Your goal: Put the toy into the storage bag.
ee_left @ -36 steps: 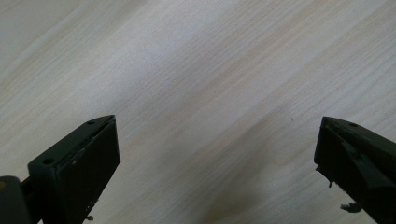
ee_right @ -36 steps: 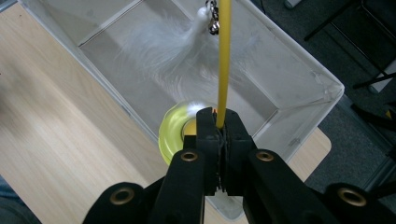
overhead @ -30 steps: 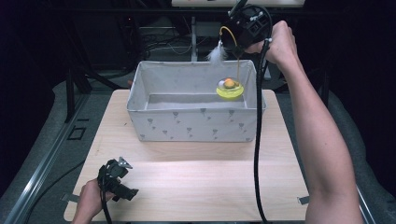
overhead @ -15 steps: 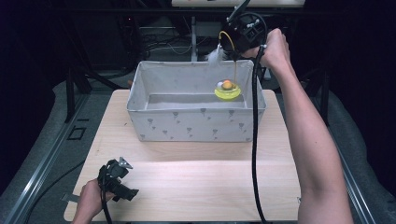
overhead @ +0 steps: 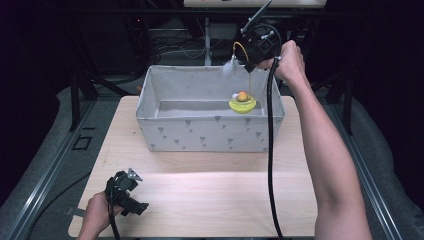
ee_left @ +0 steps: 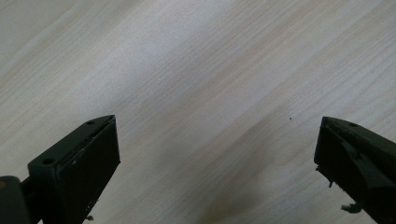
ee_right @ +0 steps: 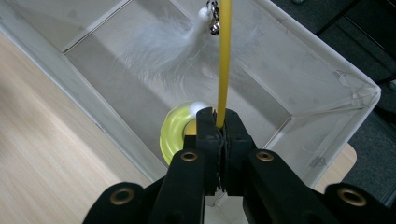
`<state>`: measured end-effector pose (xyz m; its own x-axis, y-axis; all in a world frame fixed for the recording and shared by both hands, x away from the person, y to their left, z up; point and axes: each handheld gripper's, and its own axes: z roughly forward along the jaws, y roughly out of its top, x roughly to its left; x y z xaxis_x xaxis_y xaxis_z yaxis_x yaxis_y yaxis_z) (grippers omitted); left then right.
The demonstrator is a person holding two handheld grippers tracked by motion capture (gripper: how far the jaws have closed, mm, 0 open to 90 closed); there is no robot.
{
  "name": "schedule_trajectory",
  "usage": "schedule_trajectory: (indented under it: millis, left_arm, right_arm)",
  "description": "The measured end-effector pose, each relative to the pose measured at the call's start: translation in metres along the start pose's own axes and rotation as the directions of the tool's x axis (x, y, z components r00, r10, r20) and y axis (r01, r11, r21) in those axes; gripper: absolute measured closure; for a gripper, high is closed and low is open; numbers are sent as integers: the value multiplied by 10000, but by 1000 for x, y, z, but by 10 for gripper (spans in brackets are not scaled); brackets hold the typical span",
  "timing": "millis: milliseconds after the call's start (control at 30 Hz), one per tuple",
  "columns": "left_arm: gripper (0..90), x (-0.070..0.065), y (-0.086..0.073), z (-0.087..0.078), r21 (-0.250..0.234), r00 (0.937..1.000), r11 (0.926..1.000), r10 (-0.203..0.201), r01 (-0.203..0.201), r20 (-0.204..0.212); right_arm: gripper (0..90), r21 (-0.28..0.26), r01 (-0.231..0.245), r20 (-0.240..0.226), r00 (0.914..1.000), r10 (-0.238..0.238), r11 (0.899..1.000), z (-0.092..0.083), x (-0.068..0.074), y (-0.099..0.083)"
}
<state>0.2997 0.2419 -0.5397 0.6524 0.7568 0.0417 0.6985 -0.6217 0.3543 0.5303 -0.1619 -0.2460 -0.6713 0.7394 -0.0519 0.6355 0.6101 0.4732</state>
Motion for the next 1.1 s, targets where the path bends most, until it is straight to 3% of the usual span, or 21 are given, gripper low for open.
schedule_trajectory:
  millis: [500, 1100]
  left_arm:
    - [1, 0, 0, 0, 25, 10000, 10000, 35, -35, 16]
    - [1, 0, 0, 0, 9, 10000, 10000, 41, -41, -5]
  right_arm:
    - [884, 137, 45, -30, 10000, -45, 9999, 18, -1, -5]
    - [884, 357, -140, -99, 9998, 143, 9993, 31, -11, -25]
